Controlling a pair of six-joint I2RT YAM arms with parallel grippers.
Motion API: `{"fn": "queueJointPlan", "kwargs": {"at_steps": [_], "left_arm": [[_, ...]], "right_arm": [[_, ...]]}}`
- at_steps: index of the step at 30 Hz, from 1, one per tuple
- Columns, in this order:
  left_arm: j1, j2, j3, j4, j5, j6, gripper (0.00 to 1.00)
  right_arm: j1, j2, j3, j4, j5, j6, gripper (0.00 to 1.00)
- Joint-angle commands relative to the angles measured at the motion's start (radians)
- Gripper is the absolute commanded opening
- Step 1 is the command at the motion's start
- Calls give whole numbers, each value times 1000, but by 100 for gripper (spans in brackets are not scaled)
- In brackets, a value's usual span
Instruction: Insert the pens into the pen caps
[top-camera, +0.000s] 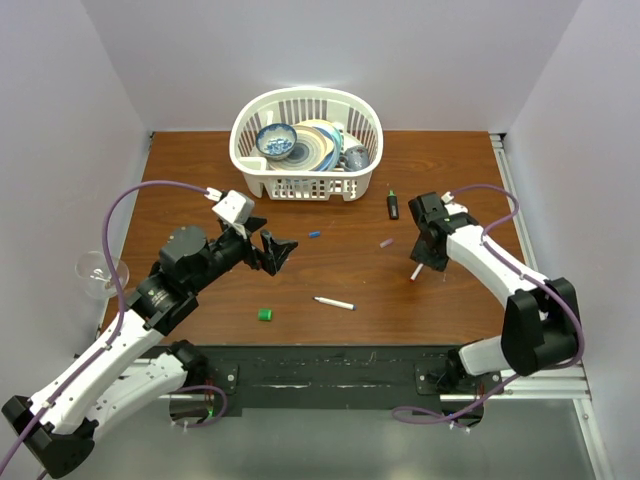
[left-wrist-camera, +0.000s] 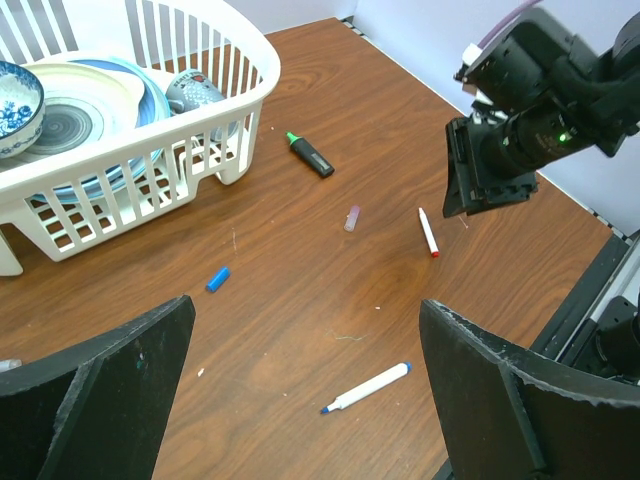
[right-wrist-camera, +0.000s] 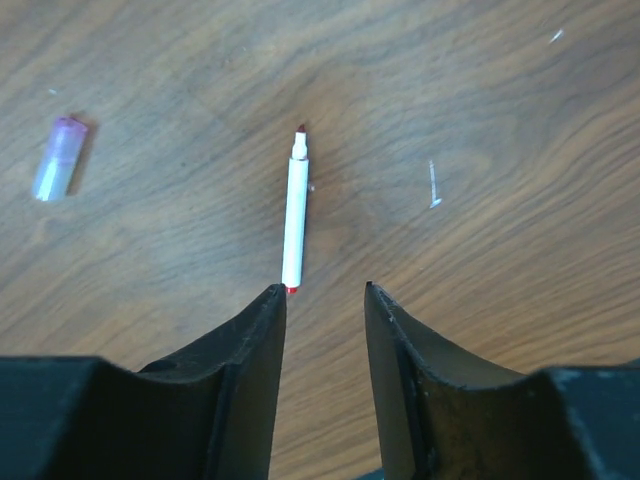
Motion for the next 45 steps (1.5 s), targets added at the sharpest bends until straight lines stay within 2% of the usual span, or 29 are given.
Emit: {"fn": "queueJointPlan", "kwargs": {"at_steps": [1,5,30,34,35,37,43,45], "left_arm": [[6,-10,-8,36,5,22,100],[4,-7,-8,37,3,18,100],[4,-11,-11,39,-5,18,100],[4,1,-8,34,-14,18,100],[4,6,-8,33,-20,15,99],[4,12,-6,27,-41,-6,99],[4,110,75,-32,-2,-156,91],[6,142,106,-47,15,-208,90]], "right_arm": [[-2,11,-62,95,-19,81,40],[-2,21,-88,175,-40,60,39],[-3,139,-176,295,-82,52,33],[-3,134,-196,342,-123,-3,22],[-3,130,-199,353,-129,-25,11],[0,101,-202,379,-184,-107,0],[47,-73,-217,456,-353,-273,0],[79,-180,-249,514,-453,-278,0]]}}
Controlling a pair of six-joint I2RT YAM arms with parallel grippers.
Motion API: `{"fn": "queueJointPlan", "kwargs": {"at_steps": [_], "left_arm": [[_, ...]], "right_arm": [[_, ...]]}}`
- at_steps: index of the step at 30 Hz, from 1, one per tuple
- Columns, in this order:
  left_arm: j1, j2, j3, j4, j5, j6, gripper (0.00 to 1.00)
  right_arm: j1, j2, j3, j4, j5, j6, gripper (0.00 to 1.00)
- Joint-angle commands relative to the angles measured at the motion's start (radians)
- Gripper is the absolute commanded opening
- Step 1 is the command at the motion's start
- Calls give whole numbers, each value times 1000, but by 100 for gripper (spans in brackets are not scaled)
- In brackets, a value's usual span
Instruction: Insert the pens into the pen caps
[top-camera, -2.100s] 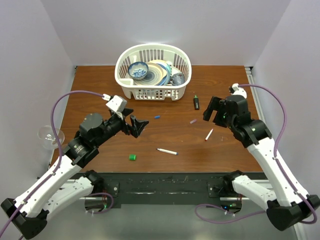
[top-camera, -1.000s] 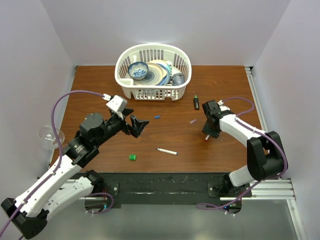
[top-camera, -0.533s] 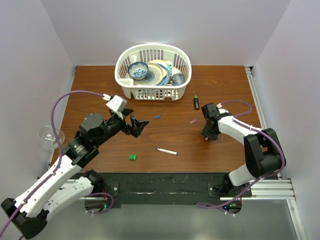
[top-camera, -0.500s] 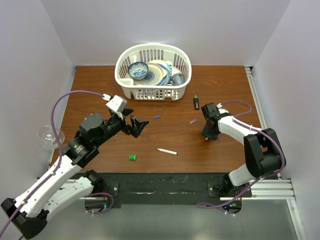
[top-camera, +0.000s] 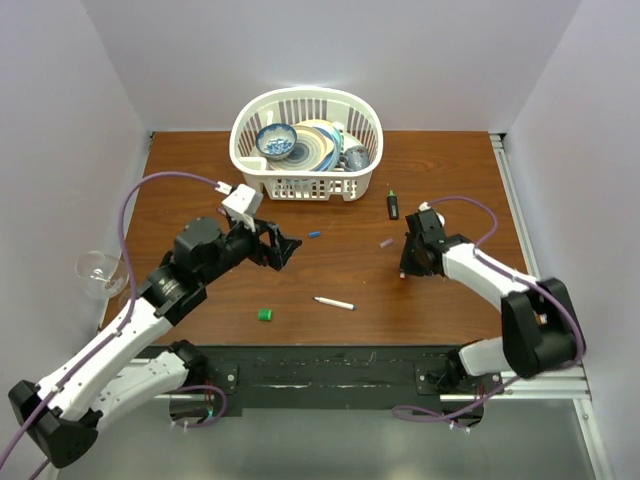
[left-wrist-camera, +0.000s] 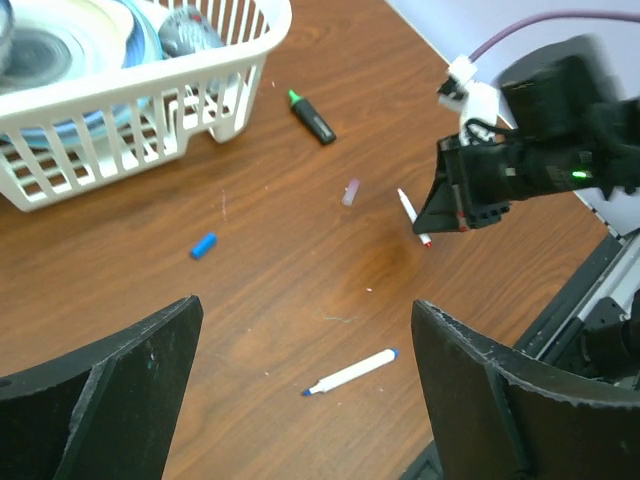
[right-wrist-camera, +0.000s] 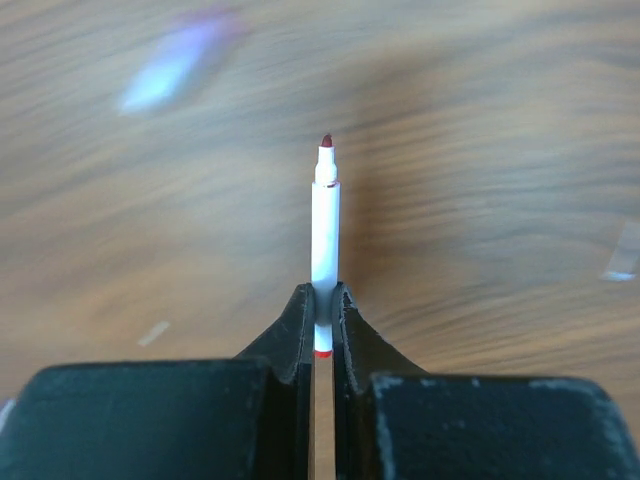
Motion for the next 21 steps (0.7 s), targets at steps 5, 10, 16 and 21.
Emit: {"fn": "queueJointPlan", "kwargs": {"at_steps": [5,10,16,21], "left_arm": [[4,167,92,48,116,-228,85],[4,281,92,176,201,-308,82],[-5,398,75,393,338,-408,79],[-10,443,66,474,370,-434,79]], "right_arm": [[131,-396,-122,292,-323,-9,0],[220,-538,-131,377,-366,47,0],[290,-549,-110,403,-340,60,0],[324,-517,-102,430,-329,76,0]]}}
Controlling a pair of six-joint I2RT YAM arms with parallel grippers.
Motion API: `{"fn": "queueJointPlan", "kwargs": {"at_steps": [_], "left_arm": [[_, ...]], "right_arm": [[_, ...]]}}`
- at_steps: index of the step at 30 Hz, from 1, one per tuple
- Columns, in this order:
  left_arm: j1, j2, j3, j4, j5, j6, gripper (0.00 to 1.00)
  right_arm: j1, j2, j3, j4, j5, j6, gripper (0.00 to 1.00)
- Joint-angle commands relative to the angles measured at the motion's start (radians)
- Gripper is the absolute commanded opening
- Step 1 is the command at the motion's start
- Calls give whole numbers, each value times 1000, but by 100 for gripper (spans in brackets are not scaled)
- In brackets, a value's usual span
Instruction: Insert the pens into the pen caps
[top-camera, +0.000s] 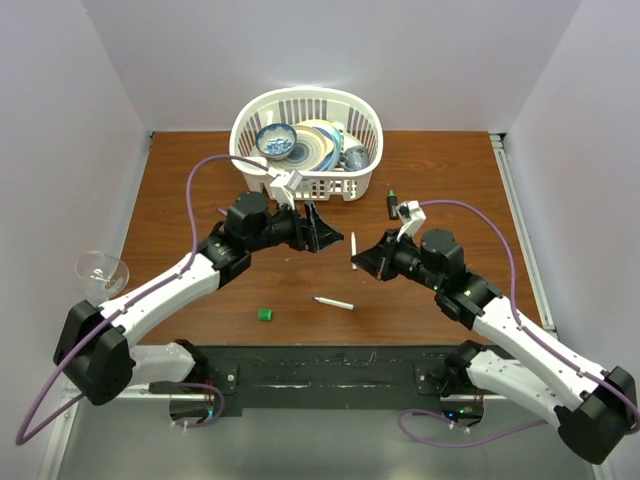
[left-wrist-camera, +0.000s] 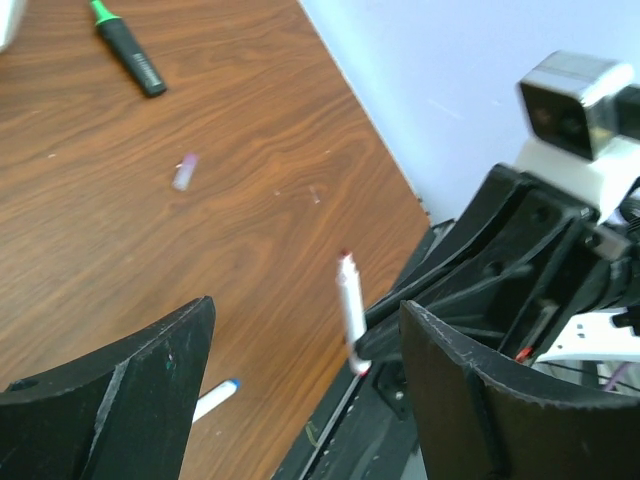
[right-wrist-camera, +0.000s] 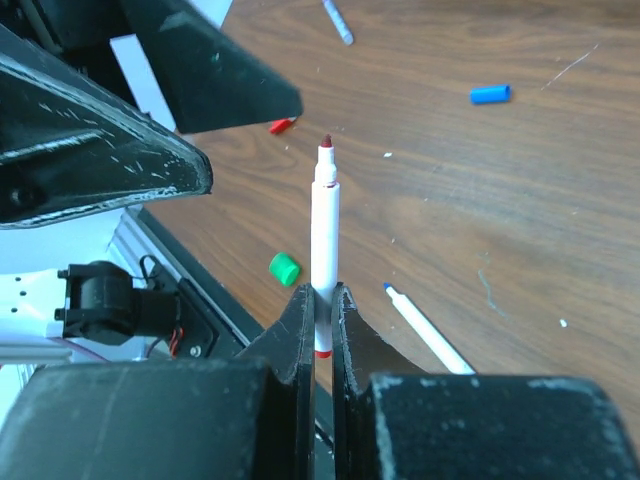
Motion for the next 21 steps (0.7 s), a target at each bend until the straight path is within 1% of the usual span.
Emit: {"fn": "queueJointPlan", "kwargs": {"at_steps": [1,6,9,11,12,13,15,16,17,19,21], "left_arm": [[-7,26,10,159,70,-54,79],[-7,45,-4,159,54,-48,76],[-11,57,-7,159,54,-52,73],[-14,63,-12,164,62,-54,69],[-14,68,-13,176,68,-58,66],[-15,71,-18,182,73,-60,60],[-17,72,-21,184,82,-68,53],[-17,75,-29,182,85,-69,44],[-18,75,-32,182,93,-71,40],[-18,72,-45,182,99,-78,36],[-18,71,-56,184,103,-83,36]], "right_arm": [[30,22,17,84,8,24,0],[57,33,18,113,43,29,0],[66,53,22,133,41,33,0],[70,65,28,139,40,34,0],[76,74,31,142,43,32,0],[79,78,34,144,44,34,0],[83,84,38,150,49,38,0],[85,84,38,151,55,40,0],[86,82,40,153,58,38,0],[91,82,40,153,67,38,0],[93,82,38,153,75,38,0]]}}
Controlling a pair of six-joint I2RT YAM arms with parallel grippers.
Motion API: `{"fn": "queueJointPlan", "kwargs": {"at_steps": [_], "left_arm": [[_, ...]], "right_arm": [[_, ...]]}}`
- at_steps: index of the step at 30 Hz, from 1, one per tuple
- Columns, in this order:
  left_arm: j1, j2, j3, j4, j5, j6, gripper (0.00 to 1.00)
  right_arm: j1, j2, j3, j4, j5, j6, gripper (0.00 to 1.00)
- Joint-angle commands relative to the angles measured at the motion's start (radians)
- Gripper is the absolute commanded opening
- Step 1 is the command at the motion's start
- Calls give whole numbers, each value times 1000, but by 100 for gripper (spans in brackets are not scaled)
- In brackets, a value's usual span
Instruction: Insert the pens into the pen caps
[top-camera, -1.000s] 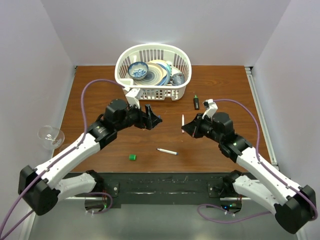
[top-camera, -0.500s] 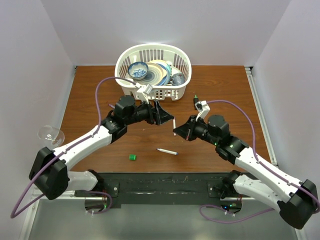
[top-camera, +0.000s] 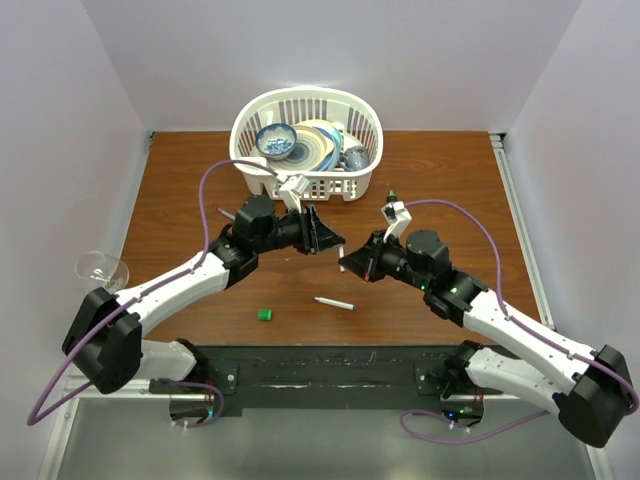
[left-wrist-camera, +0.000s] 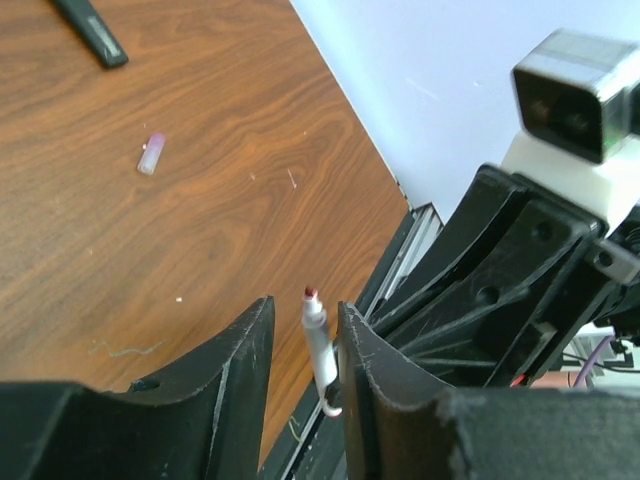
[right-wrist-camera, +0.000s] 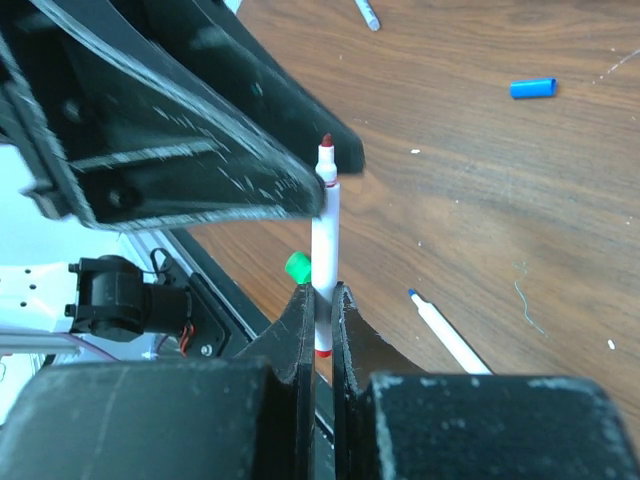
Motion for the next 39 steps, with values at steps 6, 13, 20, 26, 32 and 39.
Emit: {"fn": "queueJointPlan", "kwargs": {"at_steps": [6,13,20,26,32,39], "left_arm": [[-7,3,-32,70,52,-22,28],[-7,6,-40,125,107,-58,0],[-7,-20,-41,159,119,-65,0],[-5,-31,-48,179,131,-76,0],[-5,-55,-43,151,119,-48,1],[-2,-138,29,-143,-143,28,74]], "right_arm": [[12,13,35,80,32,16,0],[18,16,29,80,0,22,16],[17,-11,-13,59,-26,43,33],[18,-31,-37,83,-31,51,10],[18,-31,-51,134,-67,71,0],[18,-79,-54,97,-15,69,0]]}}
